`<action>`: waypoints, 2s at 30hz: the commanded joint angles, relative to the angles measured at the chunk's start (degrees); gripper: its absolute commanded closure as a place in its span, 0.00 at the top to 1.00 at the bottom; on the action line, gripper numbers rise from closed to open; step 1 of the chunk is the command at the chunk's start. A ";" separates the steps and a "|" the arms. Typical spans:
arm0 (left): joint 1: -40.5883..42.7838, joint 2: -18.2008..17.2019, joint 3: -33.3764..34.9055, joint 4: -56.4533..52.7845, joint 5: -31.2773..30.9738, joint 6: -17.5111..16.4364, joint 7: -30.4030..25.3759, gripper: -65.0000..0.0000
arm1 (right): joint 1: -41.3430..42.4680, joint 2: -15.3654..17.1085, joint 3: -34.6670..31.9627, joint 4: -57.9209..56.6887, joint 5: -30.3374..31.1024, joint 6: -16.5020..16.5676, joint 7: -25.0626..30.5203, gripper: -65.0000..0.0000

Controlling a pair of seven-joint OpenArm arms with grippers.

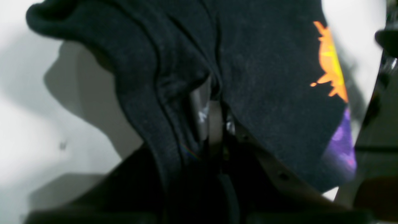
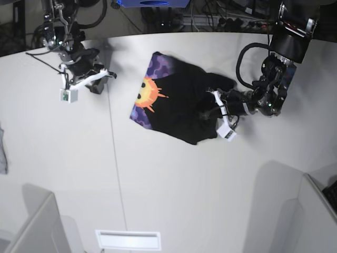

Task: Fold the T-shirt properly
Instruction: 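Grasp the folded bundle with both grippers and rotate it, then drag the bundle with the left gripper and flatten it on the table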

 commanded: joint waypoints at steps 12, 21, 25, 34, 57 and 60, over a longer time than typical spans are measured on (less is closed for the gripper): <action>-13.05 -3.63 21.77 8.02 14.39 0.38 1.61 0.00 | -4.18 -4.97 8.08 1.06 0.28 0.46 0.83 0.00; -14.02 -0.81 23.70 8.98 28.72 -10.43 1.26 0.00 | -5.06 -7.25 9.31 0.80 0.02 0.46 0.83 0.00; -13.67 1.56 24.14 8.98 35.13 -11.18 1.17 0.00 | -5.06 -7.25 9.31 0.80 0.02 0.46 0.83 0.00; -14.28 7.71 24.05 8.90 46.56 -11.18 1.08 0.00 | -5.06 -7.34 9.39 0.71 0.02 0.46 0.92 0.00; -17.80 15.36 29.77 4.68 52.01 -11.18 1.08 0.00 | -6.11 -10.07 16.52 -1.40 -0.07 0.46 0.75 0.00; -17.80 15.27 29.77 4.68 52.01 -11.18 1.17 0.00 | -6.11 -10.07 16.52 -1.40 -0.07 0.46 0.75 0.00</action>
